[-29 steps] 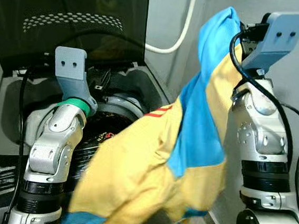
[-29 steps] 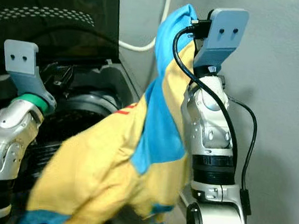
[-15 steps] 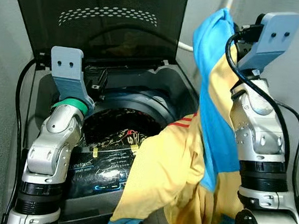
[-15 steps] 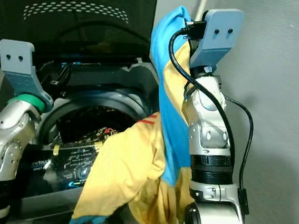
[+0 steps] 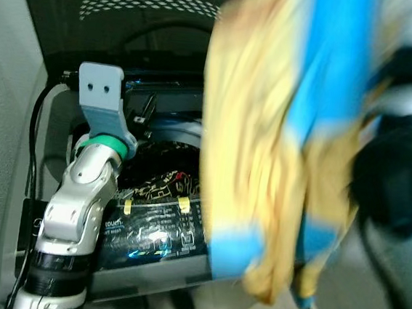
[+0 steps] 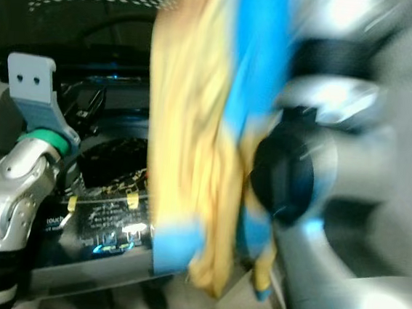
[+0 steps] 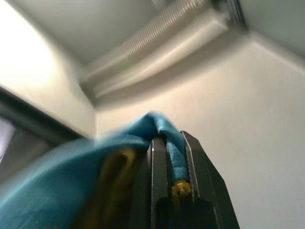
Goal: Clothes washing
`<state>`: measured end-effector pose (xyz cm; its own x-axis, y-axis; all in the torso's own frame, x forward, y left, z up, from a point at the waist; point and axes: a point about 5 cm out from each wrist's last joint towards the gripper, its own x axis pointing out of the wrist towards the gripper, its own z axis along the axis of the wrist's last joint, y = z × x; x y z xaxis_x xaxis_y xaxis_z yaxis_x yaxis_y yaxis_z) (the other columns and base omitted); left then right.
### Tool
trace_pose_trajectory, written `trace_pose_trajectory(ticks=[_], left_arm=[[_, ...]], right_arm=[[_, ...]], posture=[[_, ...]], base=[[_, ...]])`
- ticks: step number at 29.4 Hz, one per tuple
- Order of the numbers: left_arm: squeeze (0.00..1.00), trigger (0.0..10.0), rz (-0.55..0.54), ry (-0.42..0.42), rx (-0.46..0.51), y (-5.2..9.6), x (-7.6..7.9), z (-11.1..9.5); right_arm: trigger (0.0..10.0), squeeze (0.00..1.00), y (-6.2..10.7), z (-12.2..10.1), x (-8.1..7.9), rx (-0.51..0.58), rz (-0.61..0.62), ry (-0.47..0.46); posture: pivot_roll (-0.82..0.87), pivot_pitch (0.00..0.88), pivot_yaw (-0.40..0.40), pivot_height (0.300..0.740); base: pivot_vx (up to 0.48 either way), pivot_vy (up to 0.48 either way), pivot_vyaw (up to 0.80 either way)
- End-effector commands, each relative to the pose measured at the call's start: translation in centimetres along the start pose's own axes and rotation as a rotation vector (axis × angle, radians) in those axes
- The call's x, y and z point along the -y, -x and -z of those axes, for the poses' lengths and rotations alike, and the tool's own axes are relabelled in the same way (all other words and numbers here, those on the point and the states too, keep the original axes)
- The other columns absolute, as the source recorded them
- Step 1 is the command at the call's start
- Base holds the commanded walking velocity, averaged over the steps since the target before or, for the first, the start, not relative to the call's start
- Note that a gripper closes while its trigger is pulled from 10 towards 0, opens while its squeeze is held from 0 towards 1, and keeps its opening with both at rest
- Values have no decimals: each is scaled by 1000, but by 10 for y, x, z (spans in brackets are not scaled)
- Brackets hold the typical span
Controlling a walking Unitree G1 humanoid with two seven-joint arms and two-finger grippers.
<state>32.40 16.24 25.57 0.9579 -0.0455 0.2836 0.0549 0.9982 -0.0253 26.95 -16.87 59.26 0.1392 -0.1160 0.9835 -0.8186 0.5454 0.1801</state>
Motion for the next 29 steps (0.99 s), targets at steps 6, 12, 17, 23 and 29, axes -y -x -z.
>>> trace_pose_trajectory(ticks=[6, 12, 17, 23, 29], left_arm=[[0, 10000, 18, -17, 17, 1, 5, -3], [0, 10000, 28, -29, 17, 1, 6, -3], [0, 10000, 41, -30, 12, 2, 8, -2], [0, 10000, 69, -29, 4, 3, 11, -2], [0, 10000, 160, -33, -26, 5, 21, 3]], right_arm=[[10000, 0, 64, 83, 57, -420, 202, 194], [10000, 0, 193, 163, 87, -1147, -1, 554], [10000, 0, 264, 177, 97, -1434, -142, 564], [10000, 0, 290, 177, 97, -1599, -320, 563], [10000, 20, 316, 171, 105, -1802, -485, 654]], posture=[[153, 25, -19, 740], [152, 23, -17, 740], [153, 30, -12, 740], [148, 30, -6, 740], [146, 24, -6, 740]], base=[[0, 0, 0], [0, 0, 0], [0, 0, 0], [0, 0, 0], [0, 0, 0]])
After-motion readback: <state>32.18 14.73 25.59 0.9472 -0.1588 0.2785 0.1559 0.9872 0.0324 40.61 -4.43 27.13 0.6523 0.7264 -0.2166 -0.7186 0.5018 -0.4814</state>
